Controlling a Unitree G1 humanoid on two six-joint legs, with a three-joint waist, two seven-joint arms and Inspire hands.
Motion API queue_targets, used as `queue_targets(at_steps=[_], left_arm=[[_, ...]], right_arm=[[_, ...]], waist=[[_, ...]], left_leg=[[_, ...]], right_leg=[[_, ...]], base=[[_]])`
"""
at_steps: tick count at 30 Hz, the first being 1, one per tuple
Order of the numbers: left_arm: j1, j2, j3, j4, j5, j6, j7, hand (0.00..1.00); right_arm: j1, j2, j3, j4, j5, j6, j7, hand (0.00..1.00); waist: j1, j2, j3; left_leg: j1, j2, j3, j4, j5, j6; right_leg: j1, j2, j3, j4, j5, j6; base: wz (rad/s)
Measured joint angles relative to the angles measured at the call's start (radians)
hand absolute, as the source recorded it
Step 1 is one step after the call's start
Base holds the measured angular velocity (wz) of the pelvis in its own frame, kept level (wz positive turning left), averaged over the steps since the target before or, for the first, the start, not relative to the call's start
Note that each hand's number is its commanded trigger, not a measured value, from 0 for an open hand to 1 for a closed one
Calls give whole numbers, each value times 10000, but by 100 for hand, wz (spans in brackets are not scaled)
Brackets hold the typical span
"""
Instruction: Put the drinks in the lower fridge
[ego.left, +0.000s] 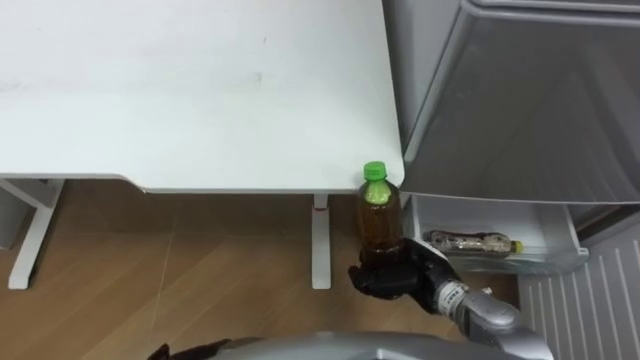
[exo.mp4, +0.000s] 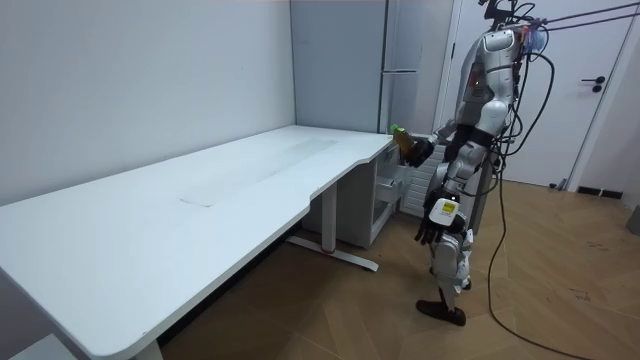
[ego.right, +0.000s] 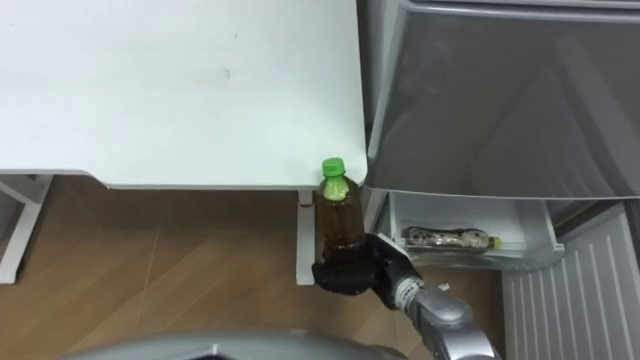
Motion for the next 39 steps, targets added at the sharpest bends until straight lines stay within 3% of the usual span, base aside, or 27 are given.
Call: queue_targets(at_steps=[2,7,8,11,13,15,22,30,39], left_arm=[[-3,3,4,23,96,-6,-59,0],[-161,-27,-9,247,404,-33,-131,0],[-181,-22,4,271,517,-35,-138,0],[-258,-15,9,309,721,-42,-161,0],[-317,-40,3,322,832,-46,-235,0],[-329,-81,-9,500,831,-84,-280,0],[-481,-237,17,987,1004,-201,-290,0],[-481,-230,283,989,1251,-211,-497,0],[-480,-224,398,983,1260,-211,-647,0]], right_arm=[[23,29,-6,-35,-269,-64,-383,100],[218,40,3,-31,-423,-563,-1695,100],[231,42,3,-33,-418,-576,-1844,100],[247,99,-332,4,-347,-463,-2540,100],[245,145,-880,326,-354,-86,-3286,100],[268,163,-1295,617,-295,8,-3799,100],[267,188,-2343,1638,1244,13,-5443,100],[261,247,-2596,1809,3147,13,-6290,100],[124,267,-2646,2533,3792,23,-6275,100]], waist=[[-77,7,1],[-104,99,-81],[-147,71,-64],[-304,80,-53],[-311,111,-61],[-356,150,-75],[-573,319,-24],[-568,209,91],[-552,155,92]], left_leg=[[-17,0,18,3,0,0],[-145,36,297,-17,11,18],[-146,36,300,-15,11,18],[-130,38,379,-10,8,24],[-139,38,464,-19,-1,40],[-141,38,502,-25,-6,48],[-36,46,538,-119,-5,46],[218,28,703,-276,-5,47],[214,29,689,-312,-5,47]], right_leg=[[-12,1,14,-17,11,4],[-347,31,329,111,90,5],[-349,30,337,113,90,5],[-373,34,446,114,94,12],[-437,37,560,144,99,21],[-477,38,601,160,101,23],[-496,45,620,169,99,25],[-332,58,894,124,53,71],[-393,68,895,126,30,59]], base=[[-3],[-16],[-8],[-8],[-11],[-8],[-1],[-6],[0]])
